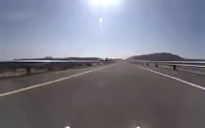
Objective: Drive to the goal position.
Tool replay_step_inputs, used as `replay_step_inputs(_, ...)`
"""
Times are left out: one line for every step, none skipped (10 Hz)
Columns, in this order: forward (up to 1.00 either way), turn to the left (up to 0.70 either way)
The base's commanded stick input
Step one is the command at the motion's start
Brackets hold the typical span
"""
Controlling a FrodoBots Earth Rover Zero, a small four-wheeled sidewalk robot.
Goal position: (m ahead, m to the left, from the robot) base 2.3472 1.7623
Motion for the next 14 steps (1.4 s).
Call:
replay_step_inputs(0.7,0.0)
replay_step_inputs(0.7,0.0)
replay_step_inputs(0.7,0.0)
replay_step_inputs(0.7,0.0)
replay_step_inputs(0.7,0.0)
replay_step_inputs(0.7,0.0)
replay_step_inputs(0.7,0.0)
replay_step_inputs(0.7,0.0)
replay_step_inputs(0.7,0.0)
replay_step_inputs(0.7,0.0)
replay_step_inputs(0.7,0.0)
replay_step_inputs(0.7,0.0)
replay_step_inputs(0.7,0.0)
replay_step_inputs(0.7,0.0)
